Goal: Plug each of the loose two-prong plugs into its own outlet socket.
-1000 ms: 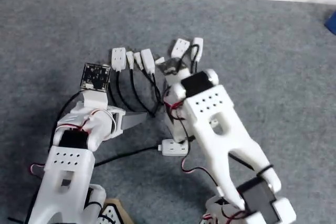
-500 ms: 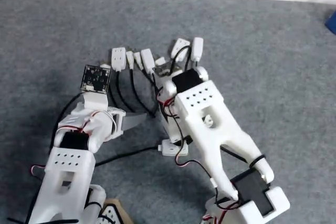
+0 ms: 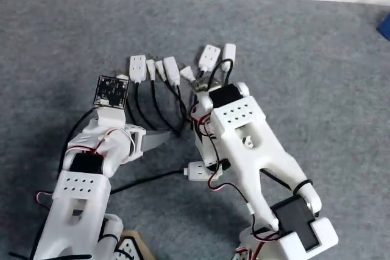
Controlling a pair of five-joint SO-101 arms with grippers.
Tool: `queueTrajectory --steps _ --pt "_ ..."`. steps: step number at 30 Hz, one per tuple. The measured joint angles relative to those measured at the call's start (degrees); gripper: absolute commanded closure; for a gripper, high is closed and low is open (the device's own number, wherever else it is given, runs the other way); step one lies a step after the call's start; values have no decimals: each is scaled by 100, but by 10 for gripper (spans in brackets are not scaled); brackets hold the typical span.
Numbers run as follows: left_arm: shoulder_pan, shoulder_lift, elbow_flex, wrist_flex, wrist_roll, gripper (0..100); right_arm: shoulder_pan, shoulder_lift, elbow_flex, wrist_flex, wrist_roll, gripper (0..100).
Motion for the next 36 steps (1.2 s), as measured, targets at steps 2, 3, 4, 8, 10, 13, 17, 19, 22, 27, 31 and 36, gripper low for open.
queueTrajectory --steps 2,3,4,8,10,13,17,19,22,27,31,36 --pt "0 0 0 0 0 540 0 0 0 -18 0 993" --pt "0 0 0 0 0 540 0 0 0 -18 0 993" --pt "0 0 0 0 0 540 0 0 0 -18 0 993" --pt "0 0 0 0 0 540 0 0 0 -18 -97 993" --pt "0 0 0 0 0 540 0 0 0 -18 -132 993" --pt "0 0 0 0 0 540 0 0 0 -18 -149 993" --pt "0 0 0 0 0 540 0 0 0 -97 -290 993" --pt "0 0 0 0 0 540 0 0 0 -141 -404 993" --pt "0 0 0 0 0 540 0 0 0 -158 -492 993" --pt "0 0 0 0 0 540 0 0 0 -158 -730 993" --pt "0 0 0 0 0 540 0 0 0 -167 -844 993" --pt "0 0 0 0 0 540 0 0 18 -167 -879 993"
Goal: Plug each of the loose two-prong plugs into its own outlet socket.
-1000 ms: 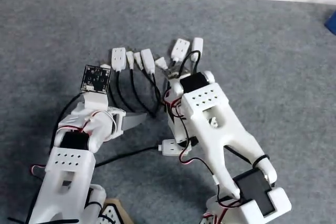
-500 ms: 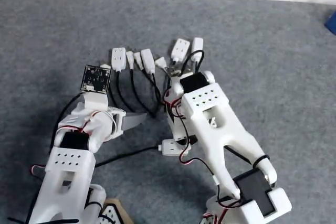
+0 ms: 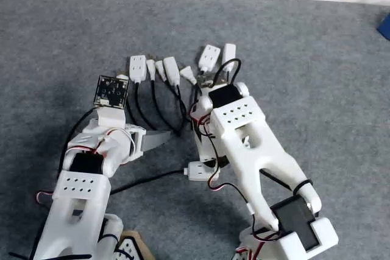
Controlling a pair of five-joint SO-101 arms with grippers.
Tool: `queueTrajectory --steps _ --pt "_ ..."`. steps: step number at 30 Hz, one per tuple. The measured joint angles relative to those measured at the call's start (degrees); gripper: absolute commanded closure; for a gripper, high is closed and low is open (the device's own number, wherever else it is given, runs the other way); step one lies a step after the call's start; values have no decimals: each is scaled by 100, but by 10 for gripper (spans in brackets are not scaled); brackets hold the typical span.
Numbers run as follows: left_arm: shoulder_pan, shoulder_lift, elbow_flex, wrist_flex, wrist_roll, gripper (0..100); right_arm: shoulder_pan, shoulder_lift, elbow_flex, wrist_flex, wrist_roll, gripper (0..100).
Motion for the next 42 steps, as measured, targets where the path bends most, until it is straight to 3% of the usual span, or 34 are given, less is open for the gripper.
queueTrajectory --steps 18,27,35,42 --pt "0 0 0 0 0 540 352 0 53 -9 0 993" --pt "0 0 0 0 0 540 360 1099 -44 -105 0 993" --pt "0 0 0 0 0 540 343 1204 18 -255 0 993" --pt "0 0 0 0 0 540 343 1196 466 -976 0 993"
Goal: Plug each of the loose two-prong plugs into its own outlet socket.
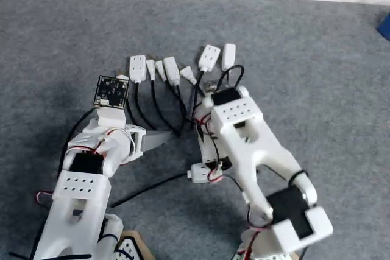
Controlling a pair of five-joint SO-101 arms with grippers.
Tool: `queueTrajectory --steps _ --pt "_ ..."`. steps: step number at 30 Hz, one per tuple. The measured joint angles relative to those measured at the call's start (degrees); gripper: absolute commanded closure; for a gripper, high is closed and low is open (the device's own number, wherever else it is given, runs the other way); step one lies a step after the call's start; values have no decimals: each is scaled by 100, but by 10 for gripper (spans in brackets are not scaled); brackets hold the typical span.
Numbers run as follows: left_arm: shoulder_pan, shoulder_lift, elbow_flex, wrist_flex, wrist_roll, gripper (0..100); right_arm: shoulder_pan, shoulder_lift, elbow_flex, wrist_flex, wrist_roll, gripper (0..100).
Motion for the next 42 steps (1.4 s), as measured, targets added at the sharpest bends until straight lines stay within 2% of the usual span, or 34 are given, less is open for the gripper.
queueTrajectory --steps 5,10,13,21,27,31,33,36,42 --pt "0 0 0 0 0 540 0 -35 598 -677 0 993" --pt "0 0 0 0 0 540 0 -281 607 -686 0 988" --pt "0 0 0 0 0 540 0 -607 396 -422 26 959" --pt "70 0 0 0 0 540 9 -1389 -484 782 378 721" --pt "70 0 0 0 -35 540 9 -1477 -1714 1662 387 708" --pt "475 0 0 114 -404 540 114 -1486 -2989 1732 387 708" --pt "782 0 -26 378 -624 540 378 -1486 -3736 1741 510 708" --pt "1108 0 -255 905 -774 540 1178 -1486 -4686 1749 686 708" --pt "1943 0 -765 1978 -1345 540 3095 -1503 -4448 1749 1196 708"
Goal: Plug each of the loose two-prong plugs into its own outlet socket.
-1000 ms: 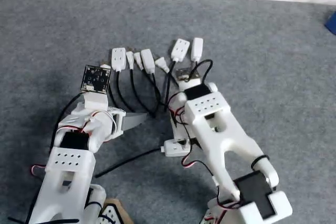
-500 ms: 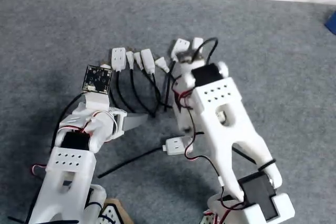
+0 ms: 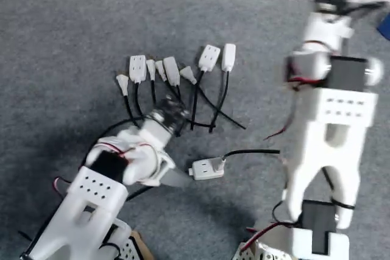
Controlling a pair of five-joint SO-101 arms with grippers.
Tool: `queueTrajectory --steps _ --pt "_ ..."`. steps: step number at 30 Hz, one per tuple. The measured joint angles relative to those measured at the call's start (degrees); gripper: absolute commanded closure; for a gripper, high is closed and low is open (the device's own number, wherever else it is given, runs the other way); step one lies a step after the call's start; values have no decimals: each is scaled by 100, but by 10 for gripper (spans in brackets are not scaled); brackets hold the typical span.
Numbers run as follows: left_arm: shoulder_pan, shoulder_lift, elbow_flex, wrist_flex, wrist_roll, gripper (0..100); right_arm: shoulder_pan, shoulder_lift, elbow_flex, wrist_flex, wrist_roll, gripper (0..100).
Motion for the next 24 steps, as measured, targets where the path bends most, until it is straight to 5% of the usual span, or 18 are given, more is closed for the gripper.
queueTrajectory --steps 8,17,24 --pt "1108 0 -79 105 -141 540 1266 0 2629 -1380 448 708" --pt "1538 1538 -615 -88 -536 560 1046 -1451 6453 -3991 -79 709" --pt "1547 3859 -1820 -352 -800 564 800 -2884 8396 -4826 -62 709"
